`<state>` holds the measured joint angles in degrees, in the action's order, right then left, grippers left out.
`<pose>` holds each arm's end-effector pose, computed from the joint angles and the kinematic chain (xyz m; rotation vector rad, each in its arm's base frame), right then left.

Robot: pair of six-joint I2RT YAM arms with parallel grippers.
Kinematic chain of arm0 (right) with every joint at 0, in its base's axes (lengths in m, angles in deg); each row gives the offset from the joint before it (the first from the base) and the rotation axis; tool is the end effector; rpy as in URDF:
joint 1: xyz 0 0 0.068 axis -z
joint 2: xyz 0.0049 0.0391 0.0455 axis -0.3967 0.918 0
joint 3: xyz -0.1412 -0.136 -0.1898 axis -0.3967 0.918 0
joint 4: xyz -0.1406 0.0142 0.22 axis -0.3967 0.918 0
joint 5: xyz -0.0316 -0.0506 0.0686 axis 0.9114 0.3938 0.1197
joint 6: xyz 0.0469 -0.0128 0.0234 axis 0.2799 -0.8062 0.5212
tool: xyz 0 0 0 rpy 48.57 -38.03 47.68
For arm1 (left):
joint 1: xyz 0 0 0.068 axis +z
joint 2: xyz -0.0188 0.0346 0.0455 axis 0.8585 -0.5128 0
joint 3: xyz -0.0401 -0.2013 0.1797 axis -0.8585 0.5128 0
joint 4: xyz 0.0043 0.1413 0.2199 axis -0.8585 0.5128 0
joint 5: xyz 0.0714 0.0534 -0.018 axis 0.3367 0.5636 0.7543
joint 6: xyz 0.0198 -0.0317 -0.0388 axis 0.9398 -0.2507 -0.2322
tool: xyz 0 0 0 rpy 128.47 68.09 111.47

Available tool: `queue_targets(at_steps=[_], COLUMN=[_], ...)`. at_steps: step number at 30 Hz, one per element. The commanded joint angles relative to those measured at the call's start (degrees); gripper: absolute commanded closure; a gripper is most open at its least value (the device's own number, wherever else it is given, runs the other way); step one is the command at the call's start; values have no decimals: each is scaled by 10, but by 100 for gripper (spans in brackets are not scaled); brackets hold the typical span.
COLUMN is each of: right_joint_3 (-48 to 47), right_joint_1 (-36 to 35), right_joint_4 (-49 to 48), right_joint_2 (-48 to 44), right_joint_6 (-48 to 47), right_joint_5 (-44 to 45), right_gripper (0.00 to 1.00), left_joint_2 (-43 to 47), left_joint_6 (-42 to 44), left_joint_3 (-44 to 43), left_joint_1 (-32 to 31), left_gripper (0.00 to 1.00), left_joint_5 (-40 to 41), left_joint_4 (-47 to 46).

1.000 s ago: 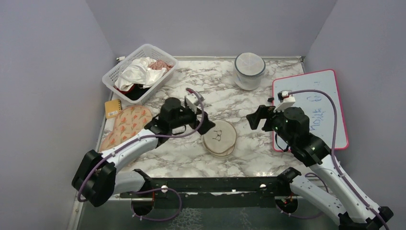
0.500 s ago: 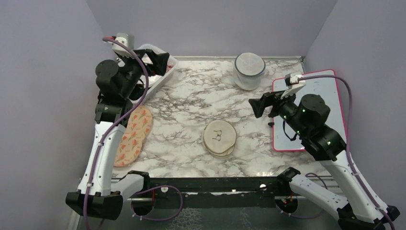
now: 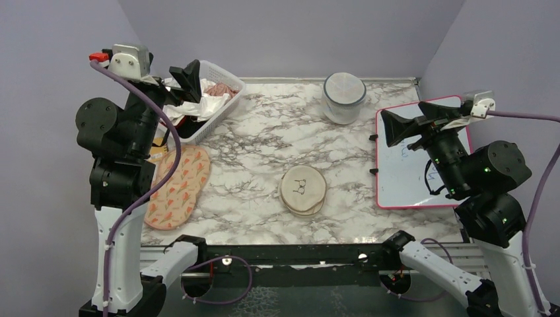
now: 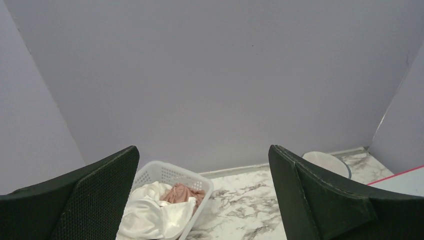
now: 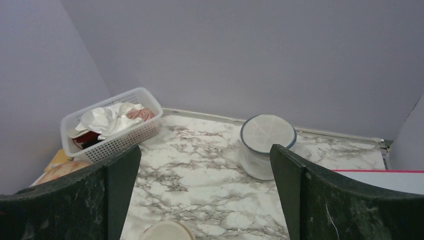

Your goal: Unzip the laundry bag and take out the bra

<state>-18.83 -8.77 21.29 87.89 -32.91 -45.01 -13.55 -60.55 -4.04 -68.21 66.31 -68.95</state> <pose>0.0830 0.0424 0.4962 -0.1535 1.4622 0.3623 0.1342 -0.0233 0.5646 0.1012 1.2492 -0.2286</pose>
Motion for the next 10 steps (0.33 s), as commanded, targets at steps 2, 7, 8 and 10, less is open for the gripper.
queue_targets(at_steps=[2, 7, 8, 10], right_joint_3=[-4, 2, 15, 20], right_joint_1=[2, 3, 2, 2], right_joint_4=[5, 9, -6, -11], right_joint_2=[-1, 1, -7, -13], right_joint_6=[-13, -13, -16, -12], right_joint_5=[40, 35, 38, 44], right_gripper=[0, 0, 0, 0], left_joint_2=[19, 20, 20, 20], left_joint_6=[51, 52, 52, 52], left_joint_3=[15, 23, 23, 25], left_joint_1=[-16, -17, -17, -18], left_gripper=[1, 1, 1, 1], left_joint_5=[32, 21, 21, 23], left_joint_4=[15, 10, 9, 9])
